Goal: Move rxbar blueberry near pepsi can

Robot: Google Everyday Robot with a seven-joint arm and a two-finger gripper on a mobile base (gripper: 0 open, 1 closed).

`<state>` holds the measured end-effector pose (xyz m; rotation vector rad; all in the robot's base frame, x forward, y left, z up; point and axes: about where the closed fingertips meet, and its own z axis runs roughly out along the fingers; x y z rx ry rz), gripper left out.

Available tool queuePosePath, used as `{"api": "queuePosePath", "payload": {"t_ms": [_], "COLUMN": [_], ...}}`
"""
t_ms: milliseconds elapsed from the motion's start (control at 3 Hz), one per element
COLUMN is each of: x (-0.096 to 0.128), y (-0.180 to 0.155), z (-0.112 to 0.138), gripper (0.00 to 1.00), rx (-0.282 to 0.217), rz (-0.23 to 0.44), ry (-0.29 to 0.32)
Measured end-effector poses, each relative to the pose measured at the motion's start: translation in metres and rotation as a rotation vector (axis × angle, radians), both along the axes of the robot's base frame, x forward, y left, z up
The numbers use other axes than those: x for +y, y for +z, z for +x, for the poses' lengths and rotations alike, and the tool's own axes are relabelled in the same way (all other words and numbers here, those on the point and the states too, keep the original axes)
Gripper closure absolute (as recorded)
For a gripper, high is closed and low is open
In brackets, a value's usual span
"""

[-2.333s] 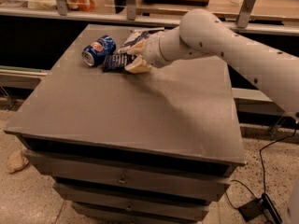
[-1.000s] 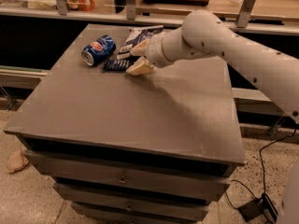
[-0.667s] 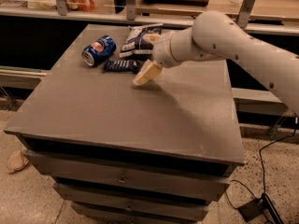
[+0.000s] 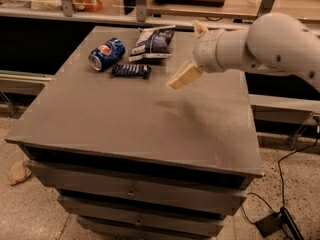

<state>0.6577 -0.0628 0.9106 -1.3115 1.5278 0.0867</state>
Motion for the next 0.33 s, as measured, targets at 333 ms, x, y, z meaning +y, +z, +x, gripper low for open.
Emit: {"api": "queuePosePath", "payload": {"t_ms": [333], "x": [-0.0163], "y": [-0.0003], "z": [-0.0017], "gripper": [0.00], "rx": [0.001], "rz": [-0.002], "ry": [-0.024]}}
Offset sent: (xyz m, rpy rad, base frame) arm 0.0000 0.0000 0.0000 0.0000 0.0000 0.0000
